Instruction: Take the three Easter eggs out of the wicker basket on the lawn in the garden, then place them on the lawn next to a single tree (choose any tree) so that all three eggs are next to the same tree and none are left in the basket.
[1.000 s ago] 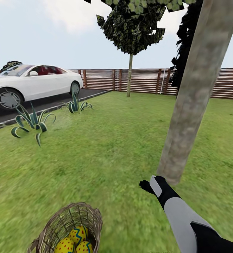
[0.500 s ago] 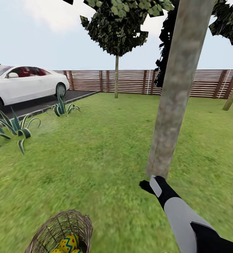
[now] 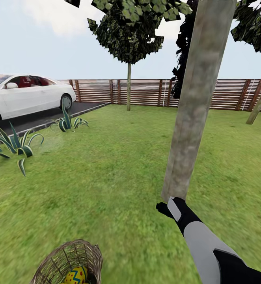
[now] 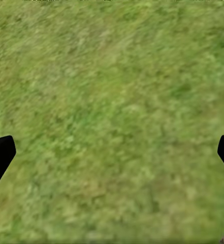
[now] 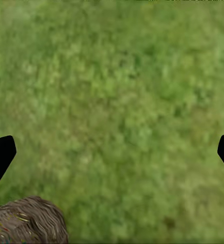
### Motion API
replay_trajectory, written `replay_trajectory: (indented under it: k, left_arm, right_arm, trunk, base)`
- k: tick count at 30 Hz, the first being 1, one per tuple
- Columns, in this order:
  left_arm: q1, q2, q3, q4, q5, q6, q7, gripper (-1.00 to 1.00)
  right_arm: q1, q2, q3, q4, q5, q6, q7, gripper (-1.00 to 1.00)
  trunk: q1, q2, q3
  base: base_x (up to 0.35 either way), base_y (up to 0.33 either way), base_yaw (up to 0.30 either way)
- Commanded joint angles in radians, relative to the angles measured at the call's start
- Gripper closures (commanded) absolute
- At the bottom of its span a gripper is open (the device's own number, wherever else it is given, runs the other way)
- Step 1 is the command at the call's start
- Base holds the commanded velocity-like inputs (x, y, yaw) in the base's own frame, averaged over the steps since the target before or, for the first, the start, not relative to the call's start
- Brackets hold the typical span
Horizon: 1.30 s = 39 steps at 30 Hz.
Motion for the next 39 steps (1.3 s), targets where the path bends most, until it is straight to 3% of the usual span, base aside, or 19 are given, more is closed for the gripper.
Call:
replay_trajectory:
  k: [1,13,20,23,26,29,33,36,39]
  left_arm:
    - [0.001,0.001,-0.001,-0.002,0.011,0.004,0.01,-1.0]
    - [0.0,0.001,-0.002,0.0,0.012,0.003,0.008,-1.0]
    - [-0.002,0.001,-0.008,0.006,0.011,-0.031,-0.005,-1.0]
    - [-0.003,0.001,-0.035,0.0,0.011,-0.038,-0.023,-1.0]
    - [-0.007,0.0,-0.116,-0.02,0.012,-0.035,-0.055,-1.0]
    - [-0.011,-0.001,-0.156,-0.062,0.014,-0.029,-0.071,-1.0]
    - [-0.016,-0.004,-0.181,-0.099,0.018,-0.011,-0.081,-1.0]
    - [-0.02,-0.026,-0.215,-0.108,0.019,-0.002,-0.1,-1.0]
    - [-0.021,-0.065,-0.26,-0.109,0.019,0.0,-0.116,-1.0]
  right_arm:
    - [0.0,0.001,-0.002,-0.002,-0.011,0.002,-0.008,-1.0]
    - [0.0,0.0,-0.004,-0.002,-0.011,0.002,-0.008,-1.0]
    - [0.0,0.0,-0.004,-0.001,-0.011,0.003,-0.007,-1.0]
    - [0.0,0.0,-0.003,-0.001,-0.011,0.003,-0.007,-1.0]
    - [0.0,0.001,0.001,0.0,-0.011,0.004,-0.007,-1.0]
    - [0.0,0.003,0.003,0.001,-0.011,0.004,-0.003,-1.0]
    - [0.0,0.006,0.008,0.006,-0.009,0.006,0.038,-1.0]
    - [0.0,0.007,0.01,0.01,-0.007,0.007,0.072,-1.0]
    - [0.0,0.007,0.017,0.009,-0.003,0.01,0.086,-1.0]
  trunk:
    - [-0.004,0.007,0.003]
    - [-0.05,0.091,0.053]
    - [-0.077,0.14,0.083]
    - [-0.088,0.161,0.097]
    - [-0.1,0.182,0.109]
    - [-0.111,0.203,0.122]
    - [-0.127,0.231,0.137]
    - [-0.138,0.252,0.147]
    - [-0.15,0.273,0.157]
  base:
    - [0.0,0.0,-0.053]
    - [0.0,0.0,-0.171]
    - [0.0,0.0,-0.21]
    - [0.0,0.0,-0.201]
    - [0.0,0.0,-0.18]
    - [0.0,0.0,-0.155]
    - [0.0,0.0,-0.089]
    - [0.0,0.0,-0.031]
    - [0.0,0.0,-0.012]
